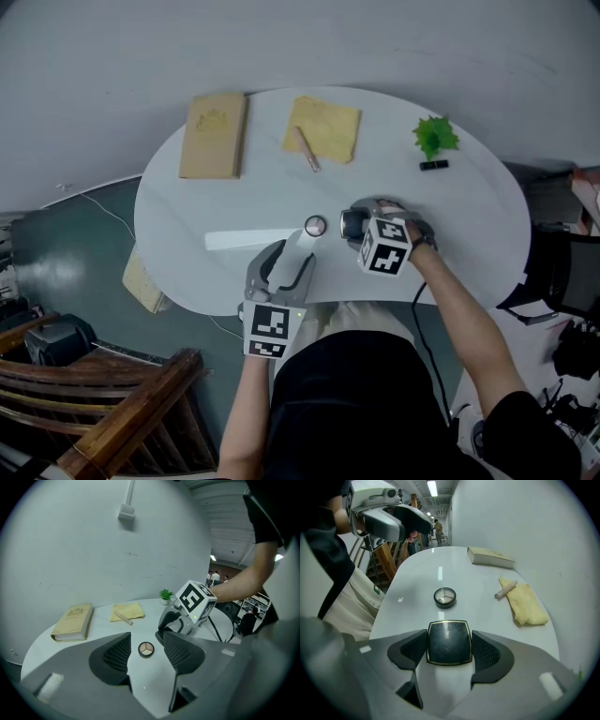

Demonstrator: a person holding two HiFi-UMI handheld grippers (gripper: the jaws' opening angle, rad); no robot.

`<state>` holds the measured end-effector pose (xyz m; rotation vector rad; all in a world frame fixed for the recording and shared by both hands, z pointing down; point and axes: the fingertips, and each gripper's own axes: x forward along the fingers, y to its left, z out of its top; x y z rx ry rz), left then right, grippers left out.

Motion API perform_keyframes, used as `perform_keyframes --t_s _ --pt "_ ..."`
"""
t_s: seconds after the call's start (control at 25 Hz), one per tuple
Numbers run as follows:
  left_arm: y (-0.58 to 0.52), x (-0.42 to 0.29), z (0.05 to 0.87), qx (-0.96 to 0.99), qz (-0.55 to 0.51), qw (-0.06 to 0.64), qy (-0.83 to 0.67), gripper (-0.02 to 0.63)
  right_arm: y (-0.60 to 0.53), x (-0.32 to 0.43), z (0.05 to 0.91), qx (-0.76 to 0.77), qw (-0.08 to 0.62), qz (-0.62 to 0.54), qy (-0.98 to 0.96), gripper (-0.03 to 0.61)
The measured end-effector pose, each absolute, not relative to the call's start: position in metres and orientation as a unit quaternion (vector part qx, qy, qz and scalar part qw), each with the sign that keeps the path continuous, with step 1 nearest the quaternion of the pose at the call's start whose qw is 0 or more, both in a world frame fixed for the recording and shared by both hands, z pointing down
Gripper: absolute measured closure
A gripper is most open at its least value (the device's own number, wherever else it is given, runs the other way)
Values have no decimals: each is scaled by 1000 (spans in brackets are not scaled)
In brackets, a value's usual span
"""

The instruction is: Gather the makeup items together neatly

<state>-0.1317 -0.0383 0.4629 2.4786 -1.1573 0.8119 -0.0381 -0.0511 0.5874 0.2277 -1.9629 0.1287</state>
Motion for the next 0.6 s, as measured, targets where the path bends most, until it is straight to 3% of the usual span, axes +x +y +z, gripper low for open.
perform_keyframes --t_s 0.6 --pt "-41 -128 459 858 283 135 -407 396 -54 -36 575 108 518 76 -845 272"
